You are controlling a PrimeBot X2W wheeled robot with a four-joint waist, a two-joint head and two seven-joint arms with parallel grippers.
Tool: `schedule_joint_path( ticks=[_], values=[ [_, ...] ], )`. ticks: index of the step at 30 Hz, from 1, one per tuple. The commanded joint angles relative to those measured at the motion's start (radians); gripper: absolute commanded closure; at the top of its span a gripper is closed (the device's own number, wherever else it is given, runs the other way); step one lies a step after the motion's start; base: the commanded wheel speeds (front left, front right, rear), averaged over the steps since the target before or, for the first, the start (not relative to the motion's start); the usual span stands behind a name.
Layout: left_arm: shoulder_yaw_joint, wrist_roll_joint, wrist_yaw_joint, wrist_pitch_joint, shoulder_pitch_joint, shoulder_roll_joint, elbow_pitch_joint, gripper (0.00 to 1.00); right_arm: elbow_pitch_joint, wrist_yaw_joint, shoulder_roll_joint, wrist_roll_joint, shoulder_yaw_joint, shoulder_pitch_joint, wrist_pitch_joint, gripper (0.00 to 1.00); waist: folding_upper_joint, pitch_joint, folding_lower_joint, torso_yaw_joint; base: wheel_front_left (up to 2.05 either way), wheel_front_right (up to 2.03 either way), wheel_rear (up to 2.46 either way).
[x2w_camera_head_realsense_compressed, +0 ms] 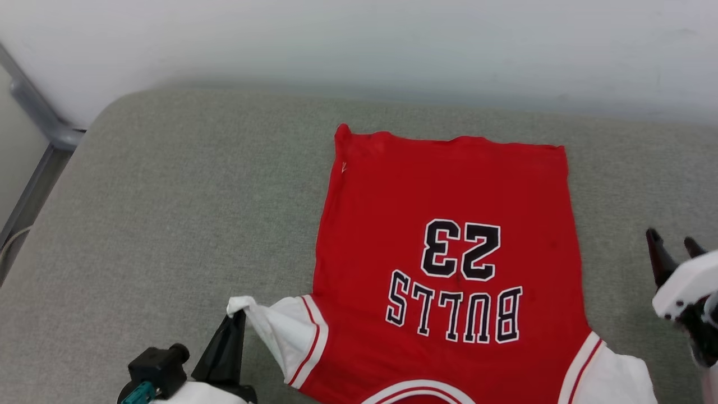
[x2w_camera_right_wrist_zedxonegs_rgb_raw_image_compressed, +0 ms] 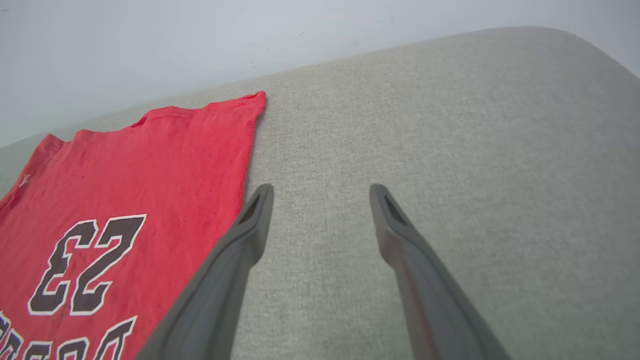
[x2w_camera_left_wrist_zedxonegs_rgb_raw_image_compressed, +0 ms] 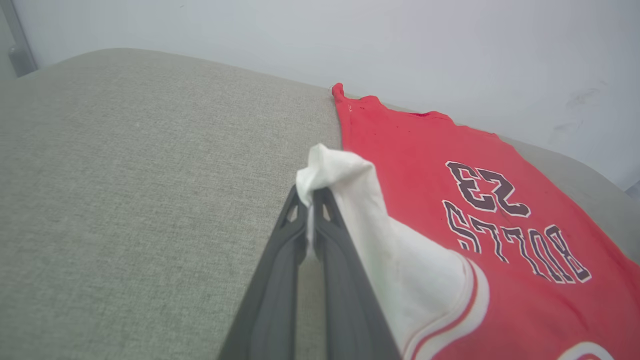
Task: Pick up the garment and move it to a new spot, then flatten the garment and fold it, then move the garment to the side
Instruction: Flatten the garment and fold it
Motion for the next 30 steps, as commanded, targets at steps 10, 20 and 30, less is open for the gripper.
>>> schedule_joint_path(
  ticks=[10, 20, 30],
  values=[
    [-0.094, 0.001, 0.001, -0.003, -0.134, -0.019, -0.091, 1.00, 0.215, -0.001, -0.086, -0.062, 0.046, -0.388, 0.220, 0.00, -0.0001, 0.198, -0.0001, 0.150, 0.00, 0.00, 0.00],
    [-0.160, -0.011, 0.001, -0.003, -0.216, -0.024, -0.183, 1.00, 0.372, -0.001, -0.153, -0.176, 0.043, -0.667, 0.365, 0.00, -0.0001, 0.355, -0.0001, 0.229, 0.00, 0.00, 0.00],
    [-0.170, -0.005, 0.001, -0.003, -0.231, -0.027, -0.197, 1.00, 0.574, 0.000, -0.102, -0.189, 0.083, -0.624, 0.620, 1.00, -0.0001, 0.392, -0.0001, 0.235, 0.00, 0.00, 0.00]
  ],
)
